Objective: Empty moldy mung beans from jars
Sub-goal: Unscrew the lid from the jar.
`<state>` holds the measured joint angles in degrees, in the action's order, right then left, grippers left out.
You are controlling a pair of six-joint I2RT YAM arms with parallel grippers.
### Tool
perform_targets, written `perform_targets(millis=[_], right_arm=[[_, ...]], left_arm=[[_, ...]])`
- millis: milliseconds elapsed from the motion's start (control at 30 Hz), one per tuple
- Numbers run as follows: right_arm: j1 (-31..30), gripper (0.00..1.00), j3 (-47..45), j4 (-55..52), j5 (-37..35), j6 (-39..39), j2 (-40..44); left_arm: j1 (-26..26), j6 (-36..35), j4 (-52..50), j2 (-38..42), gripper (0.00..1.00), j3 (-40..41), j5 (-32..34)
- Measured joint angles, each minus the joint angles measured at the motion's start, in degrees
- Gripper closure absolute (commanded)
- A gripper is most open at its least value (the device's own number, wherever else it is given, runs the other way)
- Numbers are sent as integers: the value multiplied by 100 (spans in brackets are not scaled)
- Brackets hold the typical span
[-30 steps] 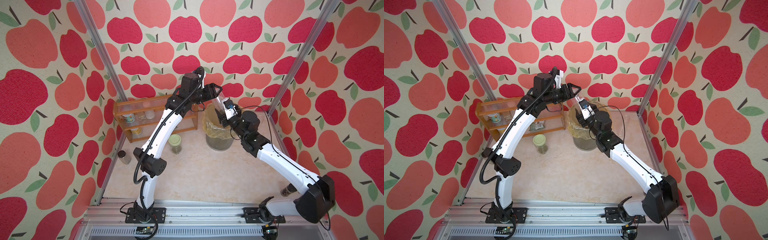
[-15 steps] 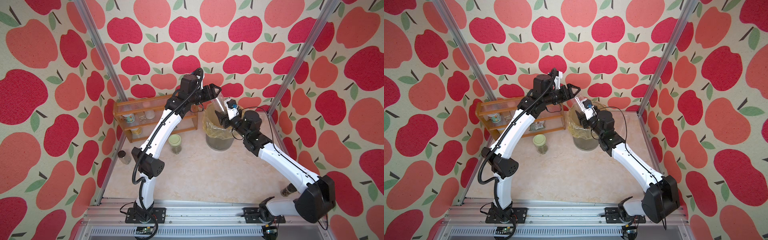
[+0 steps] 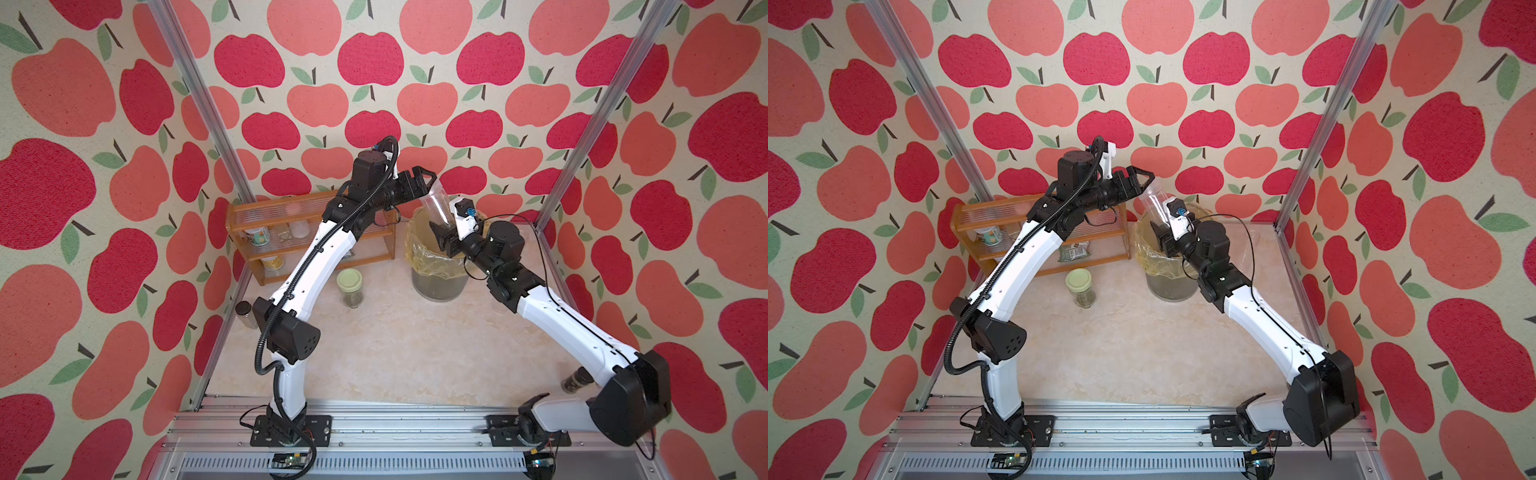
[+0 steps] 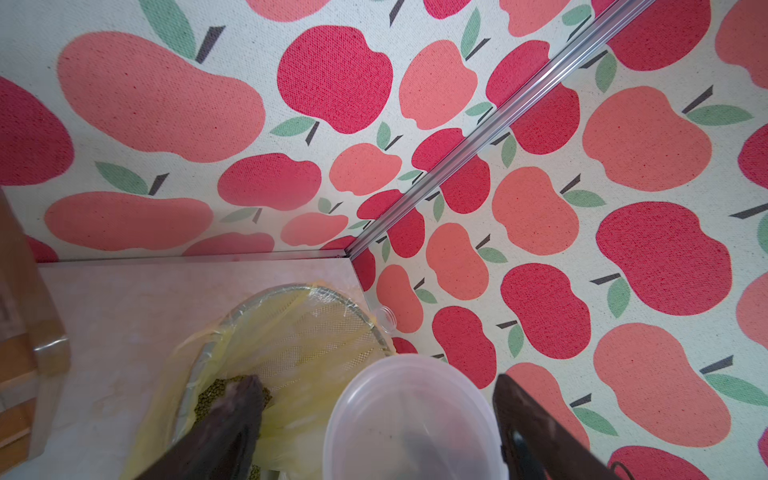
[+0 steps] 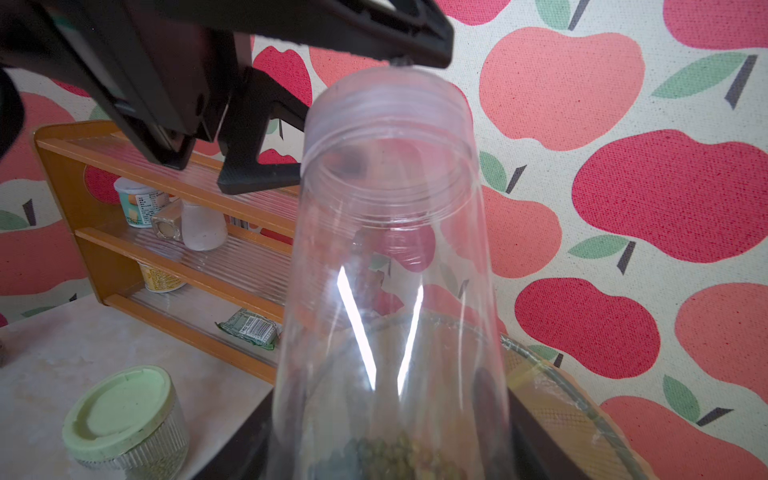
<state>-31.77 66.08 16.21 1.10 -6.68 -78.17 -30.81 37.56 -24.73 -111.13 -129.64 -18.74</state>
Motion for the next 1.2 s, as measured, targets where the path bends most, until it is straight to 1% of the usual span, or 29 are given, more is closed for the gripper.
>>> perform_targets(millis=[133, 233, 300, 400, 467, 567, 667, 767, 900, 1033, 1200], right_arm=[[111, 62, -66, 26, 55, 101, 59], [151, 62, -129, 70, 208, 140, 96], [199, 62, -153, 83, 415, 221, 107], [446, 62, -216, 149, 1051, 584, 127], [669, 62, -236, 243, 1563, 901, 127], [964, 62, -238, 470, 2463, 1475, 127], [1029, 62, -282, 769, 3261, 1934, 138], [997, 62, -391, 994, 3884, 2280, 216], [831, 62, -553, 1054, 4352, 2485, 413], [492, 62, -748, 1073, 4448, 2470, 603], [-24, 62, -898, 874, 4380, 2216, 833]], left_arm=[[92, -184, 232, 680, 10, 907, 138], [227, -308, 557, 1373, 10, 1696, 129], [367, -402, 960, 1919, 9, 2319, 109], [632, -468, 1921, 2905, 10, 3569, 57], [796, -503, 2562, 3403, 10, 4260, -57], [999, -476, 3464, 3775, 10, 5018, -433], [1145, -376, 4308, 3797, 10, 5600, -973], [1165, -354, 4695, 3696, 10, 5886, -1550], [1134, -363, 5064, 3687, 9, 5969, -2098], [1067, -387, 5278, 3700, 9, 5969, -2444], [918, -422, 5346, 3700, 9, 5969, -2839]])
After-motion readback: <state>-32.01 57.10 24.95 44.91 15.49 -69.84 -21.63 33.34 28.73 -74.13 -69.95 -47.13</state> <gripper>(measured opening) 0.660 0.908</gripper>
